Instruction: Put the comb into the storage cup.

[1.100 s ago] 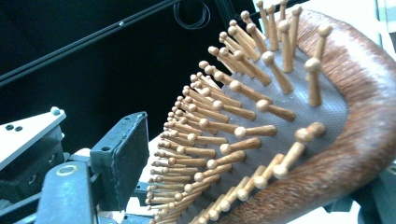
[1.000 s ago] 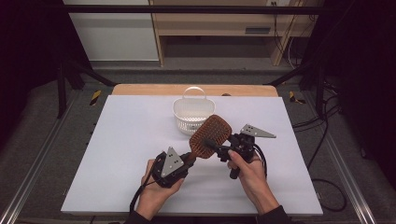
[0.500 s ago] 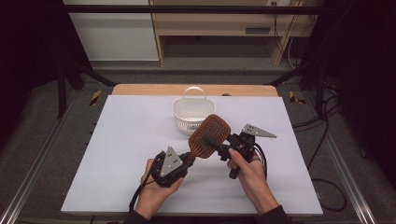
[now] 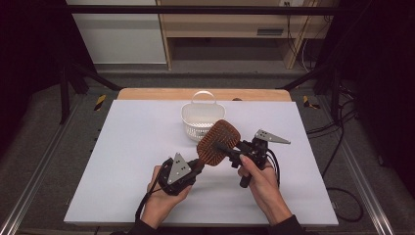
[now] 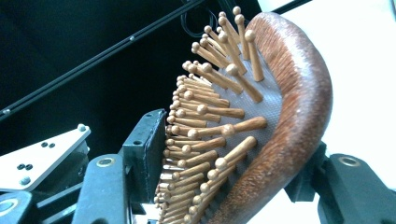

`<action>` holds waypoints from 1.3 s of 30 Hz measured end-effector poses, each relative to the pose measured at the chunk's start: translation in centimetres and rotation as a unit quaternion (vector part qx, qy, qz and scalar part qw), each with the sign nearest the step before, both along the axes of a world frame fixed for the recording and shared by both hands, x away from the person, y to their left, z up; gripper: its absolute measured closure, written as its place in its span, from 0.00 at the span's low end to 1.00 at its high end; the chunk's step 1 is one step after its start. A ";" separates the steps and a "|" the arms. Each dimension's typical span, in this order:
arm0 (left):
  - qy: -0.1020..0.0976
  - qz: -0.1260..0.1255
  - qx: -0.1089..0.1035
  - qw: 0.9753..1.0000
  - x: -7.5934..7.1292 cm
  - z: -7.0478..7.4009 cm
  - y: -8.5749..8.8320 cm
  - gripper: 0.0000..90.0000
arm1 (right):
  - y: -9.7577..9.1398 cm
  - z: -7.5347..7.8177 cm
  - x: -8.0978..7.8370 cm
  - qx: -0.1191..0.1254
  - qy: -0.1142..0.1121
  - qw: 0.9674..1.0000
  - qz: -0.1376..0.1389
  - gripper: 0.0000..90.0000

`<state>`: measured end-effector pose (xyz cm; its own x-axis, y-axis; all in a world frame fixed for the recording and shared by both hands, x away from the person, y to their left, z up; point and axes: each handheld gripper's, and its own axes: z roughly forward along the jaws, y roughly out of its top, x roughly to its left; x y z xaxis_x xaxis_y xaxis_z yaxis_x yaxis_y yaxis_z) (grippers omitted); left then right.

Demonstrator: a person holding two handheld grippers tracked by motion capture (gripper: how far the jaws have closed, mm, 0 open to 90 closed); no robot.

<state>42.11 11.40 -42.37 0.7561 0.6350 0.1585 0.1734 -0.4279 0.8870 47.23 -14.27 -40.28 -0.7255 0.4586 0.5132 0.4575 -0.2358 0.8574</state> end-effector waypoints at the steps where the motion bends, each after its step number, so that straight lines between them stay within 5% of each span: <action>1: 0.001 0.000 0.001 1.000 0.0 0.0 0.0 0.80 | 0.0 0.0 0.0 0.000 0.002 1.000 0.000 0.47; 29: 0.009 0.000 -0.002 1.000 0.7 -0.5 0.3 0.80 | 0.6 0.7 -0.4 -0.003 0.010 1.000 0.002 0.59; 39: 0.007 -0.001 -0.017 1.000 0.9 -0.6 0.5 0.80 | 1.4 1.5 -0.8 -0.020 -0.012 1.000 -0.010 0.61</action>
<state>43.05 11.92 -42.98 0.7589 0.6388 0.1265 0.1849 -0.3976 0.8988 46.40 -12.87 -38.76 -0.7283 0.4927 0.4762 0.4322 -0.2090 0.8772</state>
